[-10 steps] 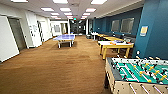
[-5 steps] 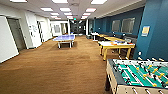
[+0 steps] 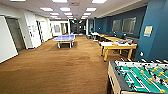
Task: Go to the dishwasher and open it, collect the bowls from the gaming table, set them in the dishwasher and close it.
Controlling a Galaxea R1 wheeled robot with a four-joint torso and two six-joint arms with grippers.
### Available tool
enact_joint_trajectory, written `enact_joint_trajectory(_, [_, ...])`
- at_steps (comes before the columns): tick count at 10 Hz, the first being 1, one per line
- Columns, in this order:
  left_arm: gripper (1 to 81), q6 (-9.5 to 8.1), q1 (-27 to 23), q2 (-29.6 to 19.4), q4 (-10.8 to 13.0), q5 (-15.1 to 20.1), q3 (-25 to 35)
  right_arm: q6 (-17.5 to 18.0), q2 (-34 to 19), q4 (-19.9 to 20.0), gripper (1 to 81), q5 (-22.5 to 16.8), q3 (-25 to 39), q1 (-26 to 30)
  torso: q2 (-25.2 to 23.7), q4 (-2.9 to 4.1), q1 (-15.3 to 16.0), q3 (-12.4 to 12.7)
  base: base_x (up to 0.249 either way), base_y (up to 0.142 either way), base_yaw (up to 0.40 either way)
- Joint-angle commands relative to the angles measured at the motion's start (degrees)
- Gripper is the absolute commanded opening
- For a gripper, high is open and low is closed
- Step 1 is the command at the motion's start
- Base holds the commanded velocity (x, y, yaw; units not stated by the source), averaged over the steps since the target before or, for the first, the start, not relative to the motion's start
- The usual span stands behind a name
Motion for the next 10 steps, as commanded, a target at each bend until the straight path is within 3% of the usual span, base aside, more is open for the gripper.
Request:
enact_joint_trajectory(1, [81.1, 0.19, -2.8, -0.1, -0.2, 3.1, 0.0, -0.2, -0.1, -0.2, 81.1, -3.0, -0.1, 3.1, 0.0, 0.0, 0.0, 0.0, 0.182, 0.0, 0.0])
enact_joint_trajectory(10, [81.1, 0.19, -2.9, 0.1, -0.2, 3.1, 0.0, -0.2, 0.0, -0.2, 81.1, -2.8, -0.1, 3.0, 0.1, 0.0, 0.0, 0.0, 0.183, 0.0, 0.0])
